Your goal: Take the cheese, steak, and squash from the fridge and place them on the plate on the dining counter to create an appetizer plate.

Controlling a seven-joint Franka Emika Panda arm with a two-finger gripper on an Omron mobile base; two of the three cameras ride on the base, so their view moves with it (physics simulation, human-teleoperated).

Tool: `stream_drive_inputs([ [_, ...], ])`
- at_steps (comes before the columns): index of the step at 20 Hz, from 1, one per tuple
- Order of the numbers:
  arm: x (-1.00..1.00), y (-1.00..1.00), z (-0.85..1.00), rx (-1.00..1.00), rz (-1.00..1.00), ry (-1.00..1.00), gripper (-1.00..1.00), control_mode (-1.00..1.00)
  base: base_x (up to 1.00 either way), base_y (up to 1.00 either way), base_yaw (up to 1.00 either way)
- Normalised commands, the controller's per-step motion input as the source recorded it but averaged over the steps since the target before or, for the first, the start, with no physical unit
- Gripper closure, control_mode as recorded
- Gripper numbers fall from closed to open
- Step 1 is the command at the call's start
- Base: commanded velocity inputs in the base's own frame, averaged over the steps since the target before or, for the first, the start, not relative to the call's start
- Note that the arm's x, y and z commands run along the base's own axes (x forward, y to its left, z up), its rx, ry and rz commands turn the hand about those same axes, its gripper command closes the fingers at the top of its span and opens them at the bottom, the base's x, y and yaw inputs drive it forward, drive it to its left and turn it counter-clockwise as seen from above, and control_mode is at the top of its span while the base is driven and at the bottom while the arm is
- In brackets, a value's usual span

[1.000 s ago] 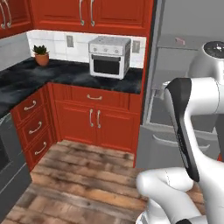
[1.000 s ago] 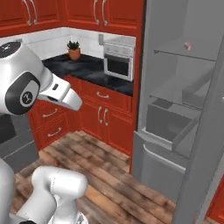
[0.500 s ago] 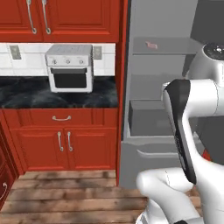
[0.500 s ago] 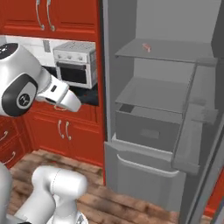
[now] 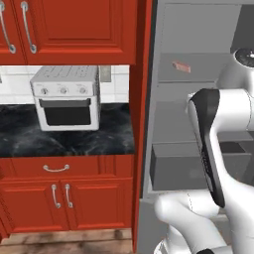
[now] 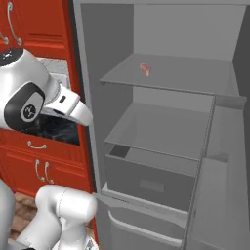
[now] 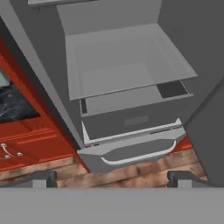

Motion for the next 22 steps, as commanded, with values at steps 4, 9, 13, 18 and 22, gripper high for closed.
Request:
stream_drive_inputs([
  [4,0.00,0.00,0.00,0.00,0.00,0.00,-1.00,1.00,0.52,-0.20,0.09],
  [9,-0.49,-0.48,0.42,0.00,0.19,-0.25,-1.00,-1.00,0.00,0.00,0.00],
  [13,-0.77,-0.60,0.56,0.00,0.25,-0.41,-1.00,-1.00,0.00,0.00,0.00],
  [18,-0.07,-0.34,0.38,-0.01,0.19,-0.34,-1.00,-1.00,0.00,0.00,0.00],
  [22,0.76,-0.01,0.06,-0.04,0.01,-0.12,-1.00,-1.00,0.00,0.00,0.00],
])
